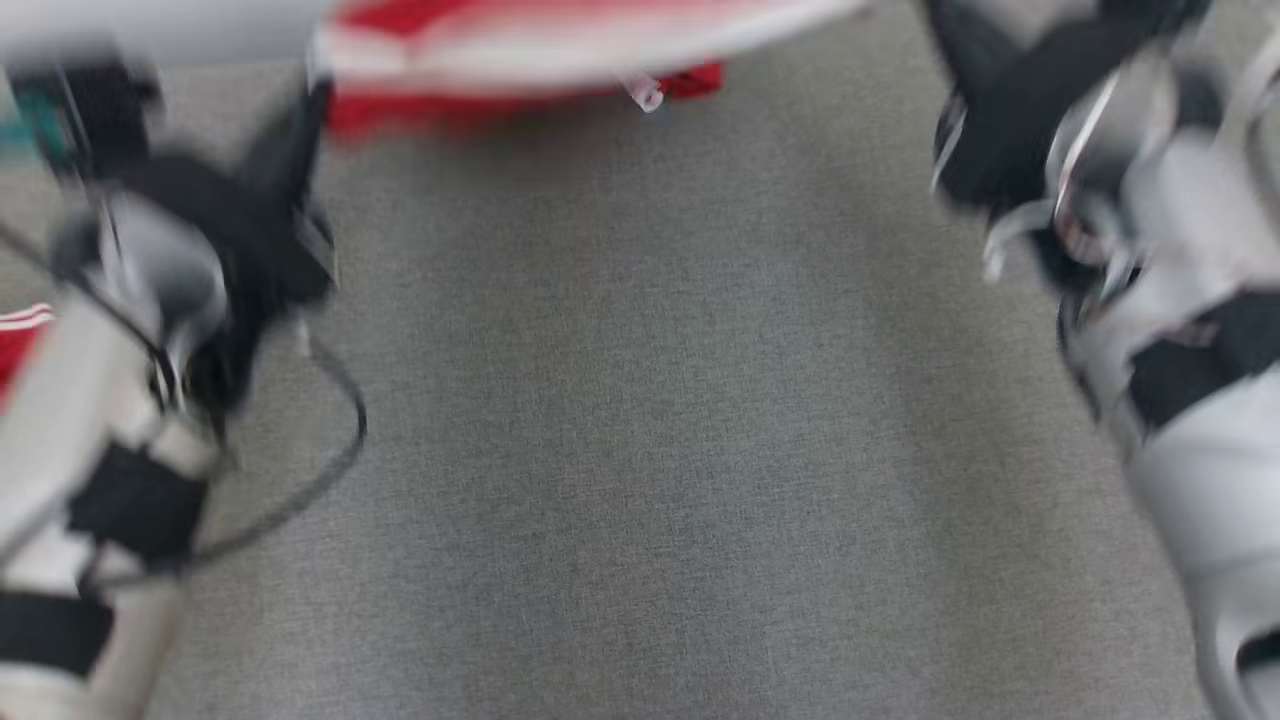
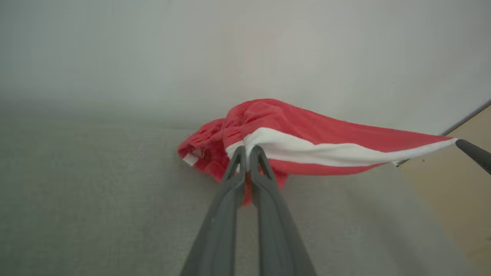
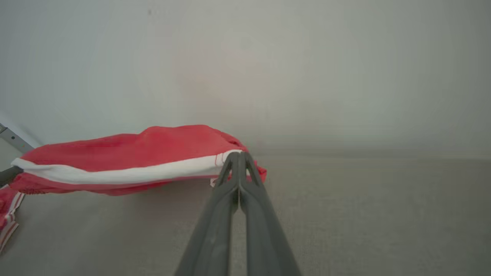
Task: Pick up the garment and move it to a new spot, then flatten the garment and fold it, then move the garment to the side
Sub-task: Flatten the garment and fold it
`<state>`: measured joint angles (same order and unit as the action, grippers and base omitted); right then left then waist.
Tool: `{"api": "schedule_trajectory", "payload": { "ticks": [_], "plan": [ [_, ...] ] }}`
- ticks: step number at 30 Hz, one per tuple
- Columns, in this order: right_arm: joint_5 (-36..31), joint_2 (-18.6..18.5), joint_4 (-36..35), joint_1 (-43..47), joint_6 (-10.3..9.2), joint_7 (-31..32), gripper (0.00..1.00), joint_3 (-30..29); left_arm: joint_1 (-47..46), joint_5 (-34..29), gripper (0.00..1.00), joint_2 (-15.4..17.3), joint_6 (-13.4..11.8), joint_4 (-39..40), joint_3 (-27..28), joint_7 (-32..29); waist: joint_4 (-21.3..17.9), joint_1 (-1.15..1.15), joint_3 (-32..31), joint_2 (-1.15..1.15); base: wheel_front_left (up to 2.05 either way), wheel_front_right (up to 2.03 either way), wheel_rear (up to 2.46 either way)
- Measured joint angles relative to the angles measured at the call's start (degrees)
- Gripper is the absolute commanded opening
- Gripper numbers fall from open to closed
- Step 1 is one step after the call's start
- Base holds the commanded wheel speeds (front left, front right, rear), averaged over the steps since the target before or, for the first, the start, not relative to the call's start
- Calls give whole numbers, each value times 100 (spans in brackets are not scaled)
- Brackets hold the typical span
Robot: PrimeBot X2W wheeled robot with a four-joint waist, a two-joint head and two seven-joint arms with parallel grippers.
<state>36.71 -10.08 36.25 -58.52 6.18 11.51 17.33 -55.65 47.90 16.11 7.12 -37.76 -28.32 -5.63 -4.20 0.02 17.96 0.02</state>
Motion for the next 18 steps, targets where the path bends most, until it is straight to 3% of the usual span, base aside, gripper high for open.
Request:
{"api": "schedule_trajectory", "payload": {
  "ticks": [9,18],
  "plan": [
    [316,-132,-153,2686,66,-609,0,58,2314,92,0,-46,2,66,-479,413,76,-3,-449,-1,0,0,0],
    [415,-327,-528,3927,89,-987,0,132,3097,-87,0,-32,-8,547,-669,910,159,-4,-897,-2,0,0,0]
  ]
}}
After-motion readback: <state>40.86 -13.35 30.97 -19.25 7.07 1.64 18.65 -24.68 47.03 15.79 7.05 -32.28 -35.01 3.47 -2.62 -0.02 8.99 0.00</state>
